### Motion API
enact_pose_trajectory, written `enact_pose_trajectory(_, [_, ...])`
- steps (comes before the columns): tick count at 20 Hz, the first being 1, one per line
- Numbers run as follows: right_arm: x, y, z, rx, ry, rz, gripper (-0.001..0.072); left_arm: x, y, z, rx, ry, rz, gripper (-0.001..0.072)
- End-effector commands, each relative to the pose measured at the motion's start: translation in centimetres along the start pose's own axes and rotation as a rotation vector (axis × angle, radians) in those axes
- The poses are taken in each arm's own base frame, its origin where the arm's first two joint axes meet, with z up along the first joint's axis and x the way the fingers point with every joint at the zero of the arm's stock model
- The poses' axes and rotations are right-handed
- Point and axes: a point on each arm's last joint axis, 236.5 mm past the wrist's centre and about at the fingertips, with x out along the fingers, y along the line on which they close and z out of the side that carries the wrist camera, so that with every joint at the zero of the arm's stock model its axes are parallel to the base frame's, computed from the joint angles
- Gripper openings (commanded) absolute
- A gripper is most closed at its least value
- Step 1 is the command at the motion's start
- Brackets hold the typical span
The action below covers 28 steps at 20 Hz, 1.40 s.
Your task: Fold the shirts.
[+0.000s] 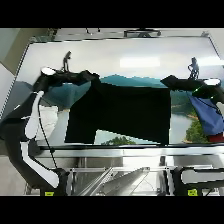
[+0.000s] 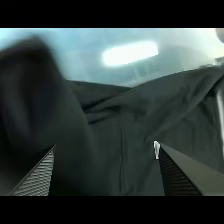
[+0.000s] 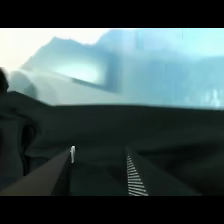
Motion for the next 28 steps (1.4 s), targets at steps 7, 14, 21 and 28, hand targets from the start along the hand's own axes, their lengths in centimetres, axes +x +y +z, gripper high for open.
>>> enact_pose_trajectory(7, [-11.3,2.6,-2.7,-0.022,0.122,0.141,0.0229,-13.6,9.4,-6.3,-0.261,0.216,0.011,0.0703])
enact_pose_trajectory(14, [-13.6,2.8,-8.3,0.029,0.135,0.085,0.0229,-10.8,14.6,-10.9,-0.339,0.224,0.12,0.0703])
enact_pose_trajectory(21, [-14.8,4.2,-10.8,0.001,0.133,0.062,0.0229,-7.1,12.7,-15.4,-0.299,0.393,0.122,0.0703])
enact_pose_trajectory(28, [-15.9,0.8,-14.0,0.059,0.257,-0.12,0.0229,-6.7,8.3,-18.0,-0.244,0.551,-0.004,0.0434])
